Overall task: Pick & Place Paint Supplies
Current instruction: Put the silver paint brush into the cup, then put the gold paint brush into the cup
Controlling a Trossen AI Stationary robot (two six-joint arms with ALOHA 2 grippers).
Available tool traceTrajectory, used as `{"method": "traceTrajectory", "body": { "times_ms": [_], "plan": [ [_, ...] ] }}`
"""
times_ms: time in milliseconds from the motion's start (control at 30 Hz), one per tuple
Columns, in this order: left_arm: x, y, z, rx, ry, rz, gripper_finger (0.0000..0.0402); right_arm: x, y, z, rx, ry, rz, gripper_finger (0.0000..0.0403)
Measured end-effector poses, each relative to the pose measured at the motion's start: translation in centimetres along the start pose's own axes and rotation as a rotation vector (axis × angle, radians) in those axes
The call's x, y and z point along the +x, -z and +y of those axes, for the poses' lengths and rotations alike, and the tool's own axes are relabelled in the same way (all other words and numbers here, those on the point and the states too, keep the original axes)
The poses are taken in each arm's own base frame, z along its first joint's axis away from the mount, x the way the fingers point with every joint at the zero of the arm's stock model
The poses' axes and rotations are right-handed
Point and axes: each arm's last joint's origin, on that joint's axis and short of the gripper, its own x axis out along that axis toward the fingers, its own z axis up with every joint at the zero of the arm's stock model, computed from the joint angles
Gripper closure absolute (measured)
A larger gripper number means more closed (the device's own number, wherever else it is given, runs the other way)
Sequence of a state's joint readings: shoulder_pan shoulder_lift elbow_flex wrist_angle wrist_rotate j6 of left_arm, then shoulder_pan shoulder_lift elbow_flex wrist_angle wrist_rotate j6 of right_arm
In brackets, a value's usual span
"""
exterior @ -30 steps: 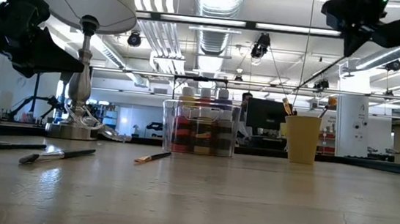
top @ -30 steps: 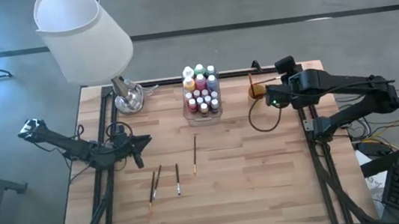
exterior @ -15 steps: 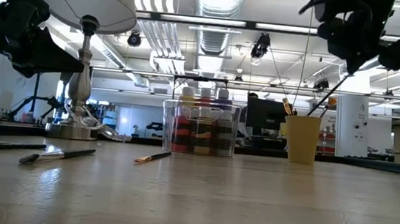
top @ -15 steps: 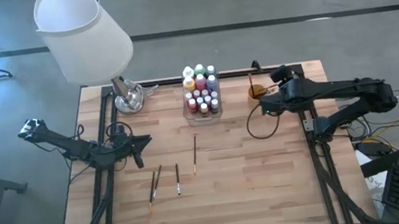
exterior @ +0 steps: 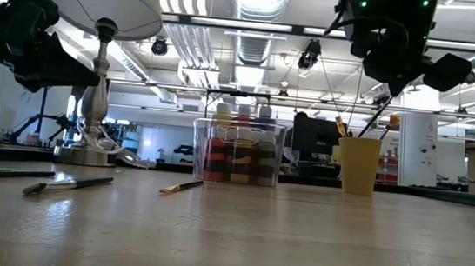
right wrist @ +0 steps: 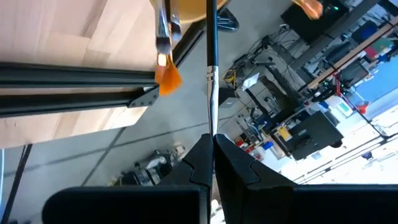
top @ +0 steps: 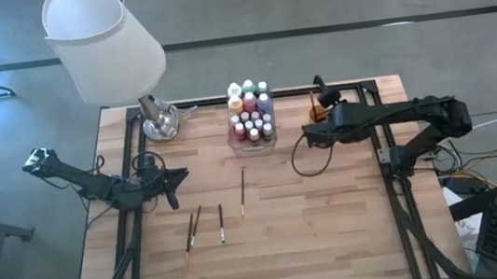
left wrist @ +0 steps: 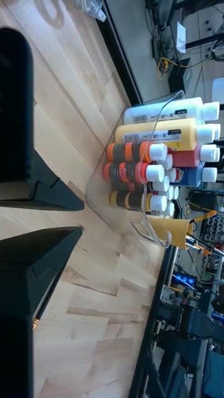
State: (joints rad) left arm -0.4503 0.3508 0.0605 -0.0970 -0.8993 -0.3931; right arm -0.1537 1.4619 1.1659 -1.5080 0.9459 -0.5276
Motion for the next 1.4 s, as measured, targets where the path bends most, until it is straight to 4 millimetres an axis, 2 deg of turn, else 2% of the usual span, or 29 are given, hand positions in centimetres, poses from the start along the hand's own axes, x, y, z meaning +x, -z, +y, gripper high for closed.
{"method": "traceTrajectory", "body": {
  "times_ms": [467,900,1067,1400],
  "plan": [
    [0.0,0.0,0.0,0.000,0.000,0.000,0.0346,1.8,-4.5,0.1,-0.091,-0.036,0.058,0.0395],
    [0.0,0.0,0.0,0.000,0.000,0.000,0.0345,3.0,-6.2,0.3,-0.137,-0.065,0.104,0.0389],
    [0.0,0.0,0.0,-0.001,0.000,0.000,0.0345,3.1,-6.2,0.3,-0.147,-0.002,0.138,0.0365],
    [0.0,0.0,0.0,0.000,0.000,0.000,0.0346,3.0,-5.9,0.1,-0.082,0.057,0.171,0.0273]
  ]
}}
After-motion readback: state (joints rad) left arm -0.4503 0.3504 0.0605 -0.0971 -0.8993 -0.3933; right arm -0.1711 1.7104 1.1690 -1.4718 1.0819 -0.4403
